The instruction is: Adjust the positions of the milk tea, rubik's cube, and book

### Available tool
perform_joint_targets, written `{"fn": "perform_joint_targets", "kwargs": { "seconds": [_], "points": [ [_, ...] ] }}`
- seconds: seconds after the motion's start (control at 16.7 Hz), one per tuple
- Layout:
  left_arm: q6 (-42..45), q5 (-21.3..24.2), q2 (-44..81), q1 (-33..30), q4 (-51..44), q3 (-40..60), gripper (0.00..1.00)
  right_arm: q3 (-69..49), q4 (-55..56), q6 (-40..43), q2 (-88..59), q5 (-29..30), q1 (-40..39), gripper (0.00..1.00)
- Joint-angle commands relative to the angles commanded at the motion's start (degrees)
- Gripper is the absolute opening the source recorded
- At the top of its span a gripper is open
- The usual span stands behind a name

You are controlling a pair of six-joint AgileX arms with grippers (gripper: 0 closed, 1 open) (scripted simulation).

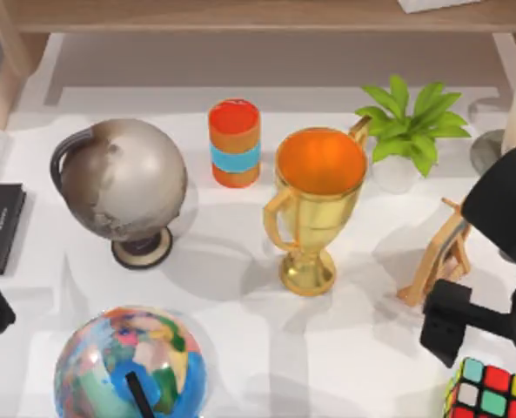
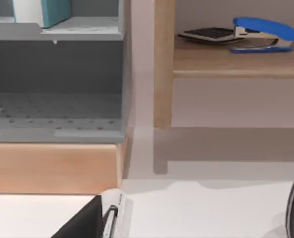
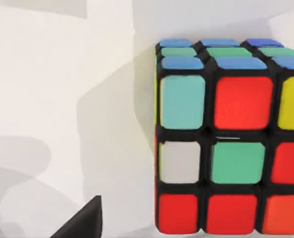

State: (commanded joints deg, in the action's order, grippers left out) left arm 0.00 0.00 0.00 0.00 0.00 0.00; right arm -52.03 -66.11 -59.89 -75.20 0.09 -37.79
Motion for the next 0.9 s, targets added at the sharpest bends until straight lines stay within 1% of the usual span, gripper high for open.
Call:
{"fn": "perform_joint_targets", "kwargs": {
  "seconds": [0.42,0.9],
  "points": [
    [0.0,0.0,0.0,0.0,0.0,0.0,1.0,0.75,0.56,0.03,-0.35,-0.04,0.02,1.0],
    [0.0,0.0,0.0,0.0,0.0,0.0,1.0,10.38,14.15,-0.31,-4.43,-0.09,-0.34,1.0]
  ]
}}
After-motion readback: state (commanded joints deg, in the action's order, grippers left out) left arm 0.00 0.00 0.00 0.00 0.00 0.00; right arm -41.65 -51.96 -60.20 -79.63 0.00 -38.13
